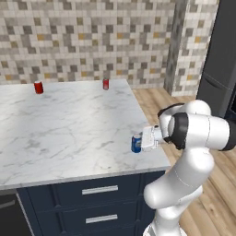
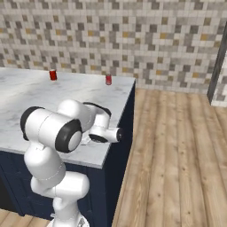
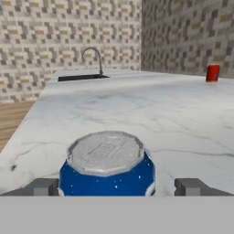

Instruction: Four empty soda cans are scattered around the kitchen. Gather all the cans and cluster them next to the stove for recycling.

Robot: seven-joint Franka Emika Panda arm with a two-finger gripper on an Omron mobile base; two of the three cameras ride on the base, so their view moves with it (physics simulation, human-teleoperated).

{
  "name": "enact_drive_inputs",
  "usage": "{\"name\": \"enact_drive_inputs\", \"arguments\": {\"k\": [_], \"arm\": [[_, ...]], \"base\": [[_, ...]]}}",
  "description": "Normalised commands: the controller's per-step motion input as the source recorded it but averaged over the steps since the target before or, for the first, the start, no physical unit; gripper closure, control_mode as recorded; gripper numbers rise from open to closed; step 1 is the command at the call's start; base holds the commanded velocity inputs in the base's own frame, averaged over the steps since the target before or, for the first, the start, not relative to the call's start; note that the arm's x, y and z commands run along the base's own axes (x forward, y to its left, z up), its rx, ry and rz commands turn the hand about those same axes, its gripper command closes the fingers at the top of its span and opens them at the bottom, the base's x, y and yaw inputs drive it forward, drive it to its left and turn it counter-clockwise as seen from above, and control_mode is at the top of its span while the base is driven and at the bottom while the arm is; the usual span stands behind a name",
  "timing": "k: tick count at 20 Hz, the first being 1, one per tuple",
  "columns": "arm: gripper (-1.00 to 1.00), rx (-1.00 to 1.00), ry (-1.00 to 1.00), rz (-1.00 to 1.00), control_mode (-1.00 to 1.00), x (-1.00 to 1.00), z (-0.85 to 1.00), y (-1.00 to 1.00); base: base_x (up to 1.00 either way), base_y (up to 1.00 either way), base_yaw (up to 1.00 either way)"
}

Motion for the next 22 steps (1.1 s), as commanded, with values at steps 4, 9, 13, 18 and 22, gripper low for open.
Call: {"name": "enact_drive_inputs", "arguments": {"k": [4,9,13,18,22], "arm": [[-1.0,0.0,0.02,0.0,-1.0,0.01,0.0,0.13],[1.0,0.0,0.0,0.0,-1.0,0.01,0.0,0.1],[1.0,0.0,0.0,0.0,-1.0,0.0,0.0,0.02],[1.0,0.0,-0.01,0.0,-1.0,-0.06,0.06,-0.01],[1.0,0.02,-0.06,0.0,-1.0,-0.26,0.49,-0.04]], "base": [[0.0,0.0,0.0],[0.0,0.0,0.0],[0.0,0.0,0.0],[0.0,0.0,0.0],[0.0,0.0,0.0]]}}
